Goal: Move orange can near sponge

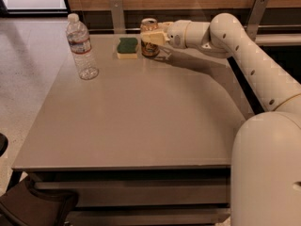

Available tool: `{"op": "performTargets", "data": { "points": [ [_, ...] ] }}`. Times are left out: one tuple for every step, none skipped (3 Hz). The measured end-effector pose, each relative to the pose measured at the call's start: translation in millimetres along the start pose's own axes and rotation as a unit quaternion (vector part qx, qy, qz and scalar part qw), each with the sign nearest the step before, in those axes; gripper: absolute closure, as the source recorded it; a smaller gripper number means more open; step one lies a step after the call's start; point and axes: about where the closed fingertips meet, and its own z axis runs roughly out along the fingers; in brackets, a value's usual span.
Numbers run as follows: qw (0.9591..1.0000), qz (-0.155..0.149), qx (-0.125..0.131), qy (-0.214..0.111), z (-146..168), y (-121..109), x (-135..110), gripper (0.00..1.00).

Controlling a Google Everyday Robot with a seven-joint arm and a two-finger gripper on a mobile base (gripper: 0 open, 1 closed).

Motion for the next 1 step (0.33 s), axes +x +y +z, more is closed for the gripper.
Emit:
{"op": "performTargets", "data": {
  "points": [
    [1.0000, 0.000, -0.003, 0.000, 3.2, 2.0, 0.4, 0.06]
  ]
}}
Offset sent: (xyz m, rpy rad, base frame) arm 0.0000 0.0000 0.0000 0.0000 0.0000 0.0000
